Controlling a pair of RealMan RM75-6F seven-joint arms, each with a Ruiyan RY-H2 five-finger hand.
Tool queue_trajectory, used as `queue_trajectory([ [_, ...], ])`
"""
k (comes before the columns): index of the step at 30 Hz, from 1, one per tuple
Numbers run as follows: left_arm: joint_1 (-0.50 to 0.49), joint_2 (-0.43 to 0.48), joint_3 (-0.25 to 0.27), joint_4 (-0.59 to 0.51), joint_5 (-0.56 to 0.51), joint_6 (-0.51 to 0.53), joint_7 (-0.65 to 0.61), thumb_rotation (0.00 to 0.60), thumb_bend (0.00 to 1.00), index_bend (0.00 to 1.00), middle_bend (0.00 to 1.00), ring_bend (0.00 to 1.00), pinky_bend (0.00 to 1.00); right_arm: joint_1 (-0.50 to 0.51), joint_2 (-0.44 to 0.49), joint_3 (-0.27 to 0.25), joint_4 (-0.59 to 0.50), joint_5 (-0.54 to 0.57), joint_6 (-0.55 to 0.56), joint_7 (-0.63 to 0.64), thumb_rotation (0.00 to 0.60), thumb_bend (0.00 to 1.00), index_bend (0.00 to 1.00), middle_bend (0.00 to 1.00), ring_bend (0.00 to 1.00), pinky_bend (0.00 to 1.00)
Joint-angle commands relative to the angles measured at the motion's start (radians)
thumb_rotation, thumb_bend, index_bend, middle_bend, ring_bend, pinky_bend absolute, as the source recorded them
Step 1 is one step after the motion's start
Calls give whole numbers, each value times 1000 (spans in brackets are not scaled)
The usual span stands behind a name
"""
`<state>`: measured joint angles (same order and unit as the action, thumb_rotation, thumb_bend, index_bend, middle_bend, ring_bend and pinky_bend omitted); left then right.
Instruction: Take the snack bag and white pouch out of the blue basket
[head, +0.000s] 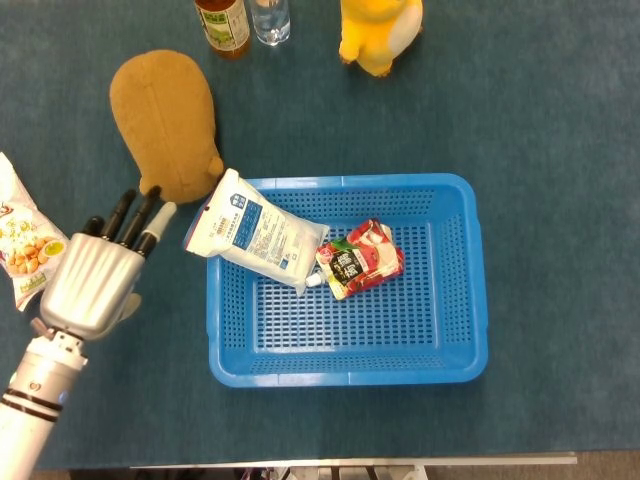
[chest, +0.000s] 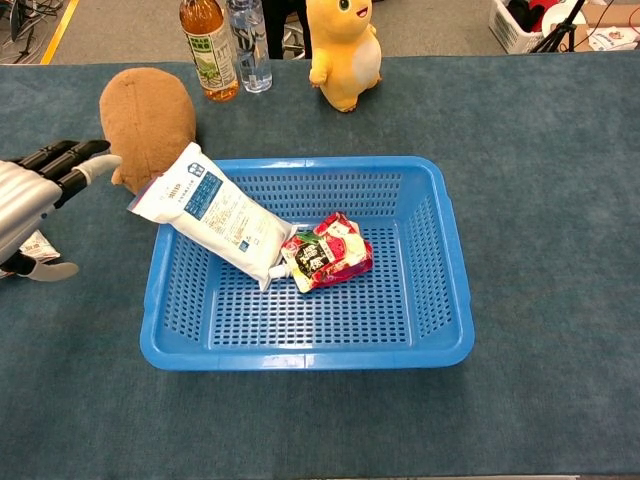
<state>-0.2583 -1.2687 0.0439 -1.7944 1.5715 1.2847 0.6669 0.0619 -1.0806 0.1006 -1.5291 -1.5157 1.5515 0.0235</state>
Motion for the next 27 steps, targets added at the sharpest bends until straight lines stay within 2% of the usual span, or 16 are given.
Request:
queue_trajectory([
  [1, -25, -19, -12, 32, 26, -15, -33, 600, 0, 36, 0, 70, 371, -1, 3, 1, -2, 1, 2, -1, 600, 82, 252, 320, 276, 459],
  [11, -82, -28, -32, 77, 67, -54, -67, 600, 18, 105, 6, 70, 371, 0, -2, -1, 8, 10, -9, 7, 600, 82, 252, 320, 276, 459],
  [27, -153, -46, -50, 151, 106, -96, -88, 600, 21, 137, 43, 71, 371, -6, -15, -6, 26, 15, -9, 22, 600, 82, 252, 320, 276, 459],
])
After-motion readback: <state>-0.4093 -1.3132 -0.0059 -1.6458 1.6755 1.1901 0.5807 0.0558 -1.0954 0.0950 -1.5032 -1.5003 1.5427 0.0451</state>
